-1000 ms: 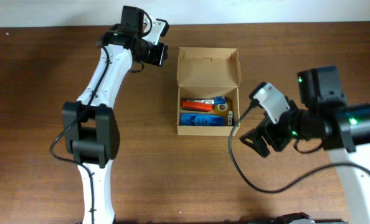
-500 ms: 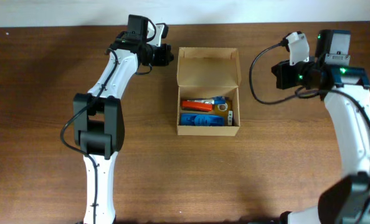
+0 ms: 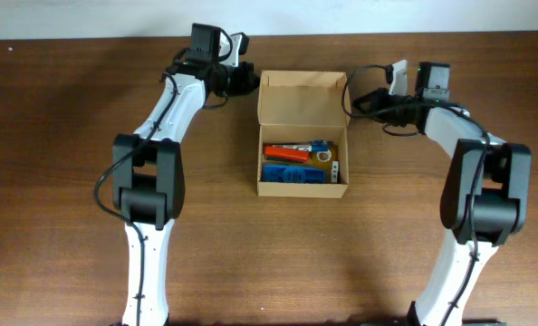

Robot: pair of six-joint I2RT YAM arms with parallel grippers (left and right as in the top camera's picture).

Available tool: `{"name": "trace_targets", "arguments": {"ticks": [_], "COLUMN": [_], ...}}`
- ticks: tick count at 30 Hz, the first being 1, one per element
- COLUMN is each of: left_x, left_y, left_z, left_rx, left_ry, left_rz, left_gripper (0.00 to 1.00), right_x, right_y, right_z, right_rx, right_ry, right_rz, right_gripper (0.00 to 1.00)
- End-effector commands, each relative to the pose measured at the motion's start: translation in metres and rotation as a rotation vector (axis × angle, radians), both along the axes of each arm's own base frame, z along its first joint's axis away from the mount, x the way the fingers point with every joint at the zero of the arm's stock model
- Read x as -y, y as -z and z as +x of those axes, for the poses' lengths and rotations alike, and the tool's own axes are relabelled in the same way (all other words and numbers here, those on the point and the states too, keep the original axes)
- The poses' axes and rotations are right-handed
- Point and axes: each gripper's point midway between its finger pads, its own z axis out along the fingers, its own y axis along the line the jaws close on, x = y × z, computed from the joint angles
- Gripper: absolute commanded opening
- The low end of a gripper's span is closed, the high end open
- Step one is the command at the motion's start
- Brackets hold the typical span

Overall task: Pack container
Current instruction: 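Raise both grippers to the lid flaps at the box's back edge, then fold the box lid forward and down with both grippers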

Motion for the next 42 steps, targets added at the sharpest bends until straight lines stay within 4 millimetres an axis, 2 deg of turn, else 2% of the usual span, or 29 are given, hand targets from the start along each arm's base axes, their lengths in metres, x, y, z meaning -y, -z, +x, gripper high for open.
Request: {"name": "trace_targets", "arguments": {"ticks": [1, 3, 5, 7, 12, 16, 19, 22, 25, 29, 31, 33, 36, 38, 42], "left_x": [0.009, 0.022, 0.025, 0.031, 0.033, 0.034, 0.034, 0.029, 0.028, 0.027, 0.026, 0.024, 0.013, 0.011, 0.010], "left_y": [0.020, 0.010, 0.007, -0.005, -0.053, -0.113, -0.145, -0.162, -0.164, -0.140, -0.122, -0.108, -0.093, -0.095, -0.130], "left_z": [-0.006, -0.009, -0.010, -0.013, -0.011, -0.017, -0.038, -0.063, -0.085, -0.107, -0.124, -0.137, -0.154, -0.160, -0.165], "left_rx": [-0.069, -0.052, -0.052, -0.043, 0.033, 0.189, 0.252, 0.266, 0.243, 0.131, 0.052, -0.012, -0.100, -0.118, -0.042], "left_ry": [0.007, 0.057, 0.071, 0.115, 0.175, 0.236, 0.306, 0.366, 0.419, 0.435, 0.444, 0.448, 0.442, 0.445, 0.437], "left_rz": [-0.052, -0.115, -0.131, -0.195, -0.269, -0.249, -0.204, -0.151, -0.110, -0.019, 0.082, 0.164, 0.282, 0.283, 0.275], "left_gripper": [0.02, 0.02, 0.02, 0.02, 0.02, 0.02, 0.02, 0.02, 0.02, 0.02, 0.02, 0.02, 0.02, 0.02, 0.02], "right_x": [-0.034, -0.051, -0.054, -0.059, -0.064, -0.071, -0.078, -0.081, -0.082, -0.088, -0.088, -0.087, -0.081, -0.080, -0.072], "right_y": [0.001, -0.001, -0.002, -0.012, -0.061, -0.111, -0.145, -0.168, -0.154, -0.130, -0.112, -0.098, -0.089, -0.093, -0.116], "right_z": [-0.005, -0.006, -0.007, -0.009, -0.006, -0.010, -0.021, -0.035, -0.056, -0.097, -0.119, -0.136, -0.152, -0.161, -0.173], "right_rx": [-0.022, -0.015, -0.039, -0.014, 0.111, 0.195, 0.226, 0.243, 0.177, 0.057, -0.057, -0.136, -0.229, -0.255, -0.205], "right_ry": [-0.060, -0.089, -0.076, -0.118, -0.251, -0.370, -0.397, -0.412, -0.386, -0.438, -0.455, -0.479, -0.482, -0.486, -0.488], "right_rz": [0.062, 0.064, 0.086, 0.141, 0.293, 0.387, 0.388, 0.359, 0.204, 0.002, -0.080, -0.154, -0.204, -0.202, -0.268], "right_gripper": [0.04, 0.04, 0.04, 0.04, 0.04, 0.04, 0.04, 0.04, 0.04, 0.04, 0.04, 0.04, 0.04, 0.04, 0.04]}}
